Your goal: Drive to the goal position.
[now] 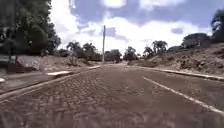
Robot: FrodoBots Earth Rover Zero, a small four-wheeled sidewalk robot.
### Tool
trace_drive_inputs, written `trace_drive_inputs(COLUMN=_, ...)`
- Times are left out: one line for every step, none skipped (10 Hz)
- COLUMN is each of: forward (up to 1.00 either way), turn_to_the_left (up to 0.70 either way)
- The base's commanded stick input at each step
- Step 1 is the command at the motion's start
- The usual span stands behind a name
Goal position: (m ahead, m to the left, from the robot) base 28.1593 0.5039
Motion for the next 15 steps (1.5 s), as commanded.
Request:
trace_drive_inputs(forward=1.00, turn_to_the_left=0.00)
trace_drive_inputs(forward=1.00, turn_to_the_left=0.00)
trace_drive_inputs(forward=1.00, turn_to_the_left=0.00)
trace_drive_inputs(forward=1.00, turn_to_the_left=0.00)
trace_drive_inputs(forward=1.00, turn_to_the_left=0.00)
trace_drive_inputs(forward=1.00, turn_to_the_left=0.00)
trace_drive_inputs(forward=1.00, turn_to_the_left=0.00)
trace_drive_inputs(forward=1.00, turn_to_the_left=0.00)
trace_drive_inputs(forward=1.00, turn_to_the_left=0.00)
trace_drive_inputs(forward=1.00, turn_to_the_left=0.00)
trace_drive_inputs(forward=1.00, turn_to_the_left=0.00)
trace_drive_inputs(forward=1.00, turn_to_the_left=0.00)
trace_drive_inputs(forward=1.00, turn_to_the_left=0.00)
trace_drive_inputs(forward=1.00, turn_to_the_left=0.00)
trace_drive_inputs(forward=1.00, turn_to_the_left=0.00)
